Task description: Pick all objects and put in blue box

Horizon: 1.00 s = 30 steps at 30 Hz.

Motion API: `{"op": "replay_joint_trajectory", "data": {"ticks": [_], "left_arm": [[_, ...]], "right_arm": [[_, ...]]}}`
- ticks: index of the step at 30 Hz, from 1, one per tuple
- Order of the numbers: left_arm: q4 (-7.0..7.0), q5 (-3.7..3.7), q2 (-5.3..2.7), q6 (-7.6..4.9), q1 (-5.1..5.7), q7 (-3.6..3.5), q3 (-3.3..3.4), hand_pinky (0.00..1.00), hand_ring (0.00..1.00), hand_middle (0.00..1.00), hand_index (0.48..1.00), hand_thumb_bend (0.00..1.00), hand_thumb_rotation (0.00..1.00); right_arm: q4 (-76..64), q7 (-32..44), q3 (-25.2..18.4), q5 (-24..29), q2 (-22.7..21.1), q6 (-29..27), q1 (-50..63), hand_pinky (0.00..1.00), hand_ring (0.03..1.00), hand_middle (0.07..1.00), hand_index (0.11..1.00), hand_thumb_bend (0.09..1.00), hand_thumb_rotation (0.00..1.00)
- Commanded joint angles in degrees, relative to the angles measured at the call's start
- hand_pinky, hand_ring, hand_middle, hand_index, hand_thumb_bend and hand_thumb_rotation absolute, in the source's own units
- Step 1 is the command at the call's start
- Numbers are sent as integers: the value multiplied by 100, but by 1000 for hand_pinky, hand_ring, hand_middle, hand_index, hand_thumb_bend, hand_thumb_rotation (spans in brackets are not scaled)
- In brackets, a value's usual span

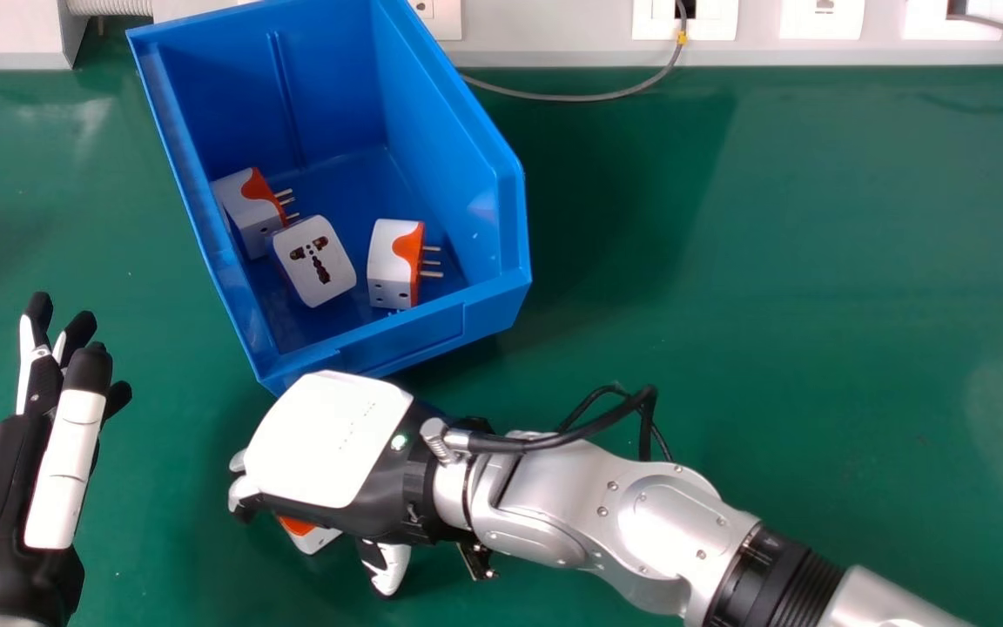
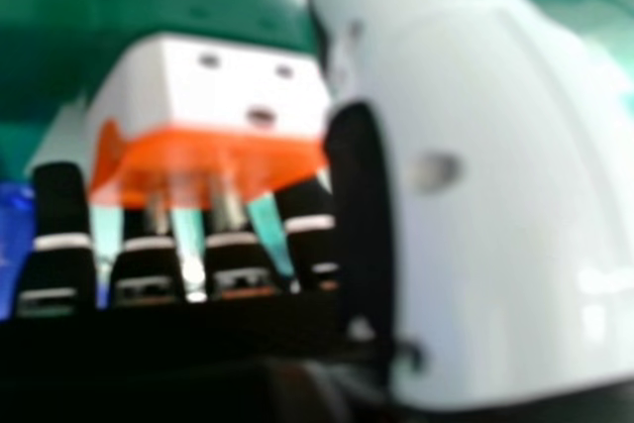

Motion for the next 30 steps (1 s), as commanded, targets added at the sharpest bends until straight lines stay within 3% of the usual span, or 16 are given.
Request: {"op": "replay_joint_trajectory", "data": {"ticks": [1,2,5,6,7,8,10,11,12,16,23,30], "left_arm": [[-106,-33,-14,-120,-1,-18,21,920,986,996,1000,830,944],[-154,-31,-19,-103,20,-11,18,920,986,996,1000,829,943],[-247,-21,-30,-64,54,7,10,920,986,996,1000,829,943],[-262,-19,-32,-56,62,10,7,919,986,996,1000,831,943],[-279,-15,-33,-46,67,15,3,919,986,996,1000,831,943],[-291,-12,-34,-37,71,18,1,918,985,996,1000,832,943],[-204,-2,-21,-73,40,9,7,918,985,996,1000,832,943],[-152,-2,-13,-94,21,1,12,918,985,996,1000,833,943],[-133,-5,-9,-100,11,-4,15,918,985,996,1000,833,943],[-237,-14,-21,-61,53,2,9,917,985,995,1000,836,942],[-156,-34,-7,-76,8,-15,20,916,985,994,1000,838,941],[-249,-11,-14,-38,39,7,8,917,985,995,1000,833,942]], "right_arm": [[116,-154,16,8,49,-27,8,618,732,762,667,576,23],[145,-220,-2,49,60,-57,13,543,660,703,636,564,18],[258,-649,-32,105,34,-258,27,543,660,703,636,564,18],[311,-825,-31,98,15,-338,22,445,545,656,604,557,14],[366,-1014,-22,70,-5,-407,13,445,545,656,604,557,14],[411,-1143,-16,49,-15,-454,3,361,448,619,578,551,11],[473,-1346,-3,18,-43,-546,-18,361,448,619,578,551,11],[492,-1418,10,-10,-55,-571,-31,295,372,589,557,547,9],[508,-1470,20,-33,-63,-592,-44,295,372,589,557,547,9],[462,-1426,20,-32,-74,-606,-61,168,224,531,516,539,4],[355,-1243,-26,49,-97,-589,-34,77,119,490,487,533,1],[221,-1113,-115,138,-142,-577,4,44,80,475,477,531,0]]}}
